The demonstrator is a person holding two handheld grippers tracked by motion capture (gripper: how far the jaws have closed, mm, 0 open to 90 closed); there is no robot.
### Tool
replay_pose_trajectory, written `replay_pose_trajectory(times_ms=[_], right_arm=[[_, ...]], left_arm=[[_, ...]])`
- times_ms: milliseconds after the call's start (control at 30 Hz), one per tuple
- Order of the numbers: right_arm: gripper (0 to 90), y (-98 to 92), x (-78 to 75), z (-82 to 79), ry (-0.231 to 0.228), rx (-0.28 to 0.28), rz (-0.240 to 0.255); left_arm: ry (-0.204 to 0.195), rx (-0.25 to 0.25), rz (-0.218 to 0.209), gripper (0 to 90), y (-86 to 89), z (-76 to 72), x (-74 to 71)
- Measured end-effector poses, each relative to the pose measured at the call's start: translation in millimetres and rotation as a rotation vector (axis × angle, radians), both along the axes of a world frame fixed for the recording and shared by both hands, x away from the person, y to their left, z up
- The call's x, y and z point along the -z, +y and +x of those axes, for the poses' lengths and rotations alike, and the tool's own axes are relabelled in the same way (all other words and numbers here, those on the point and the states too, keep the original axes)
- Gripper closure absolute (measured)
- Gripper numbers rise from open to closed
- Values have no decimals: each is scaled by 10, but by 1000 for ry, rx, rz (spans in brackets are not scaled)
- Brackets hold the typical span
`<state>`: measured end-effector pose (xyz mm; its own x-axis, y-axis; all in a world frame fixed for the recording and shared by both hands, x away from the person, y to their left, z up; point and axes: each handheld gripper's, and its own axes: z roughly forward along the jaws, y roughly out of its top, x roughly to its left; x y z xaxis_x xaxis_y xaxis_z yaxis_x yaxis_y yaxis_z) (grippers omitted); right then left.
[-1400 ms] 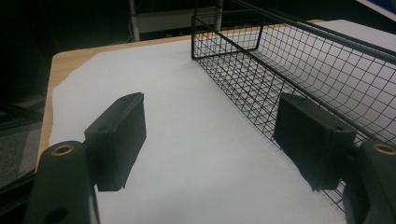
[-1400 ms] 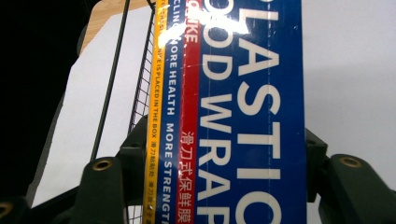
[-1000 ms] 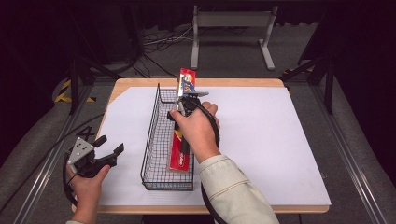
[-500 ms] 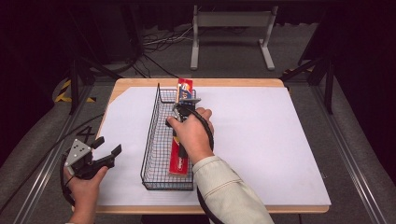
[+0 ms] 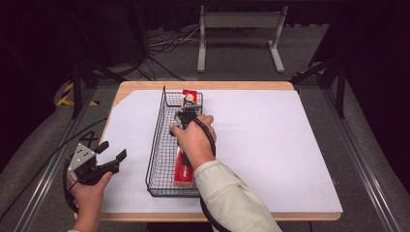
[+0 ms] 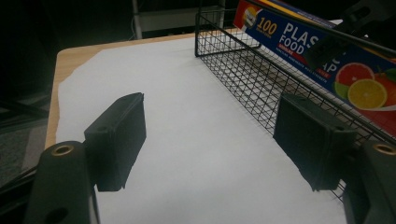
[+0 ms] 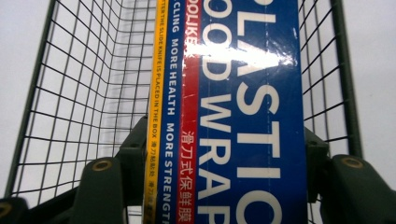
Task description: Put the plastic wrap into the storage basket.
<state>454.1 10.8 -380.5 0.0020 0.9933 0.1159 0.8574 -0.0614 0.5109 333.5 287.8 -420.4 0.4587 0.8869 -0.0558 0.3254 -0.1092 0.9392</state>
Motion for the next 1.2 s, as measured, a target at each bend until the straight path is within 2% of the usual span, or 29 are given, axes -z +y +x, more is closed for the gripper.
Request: replay_pose_trajectory(times_ms=[333,833,1200], right_arm=[[401,29,57,32,43,-2,-45],[398,90,97,48,69,-6,-64],[397,105,121,75,50,1,-89]], left_arm=[[3,0,-1,255,4,1,4],[4,4,-1,255,-4,3,6],[5,3,-3,255,-5,2,8]])
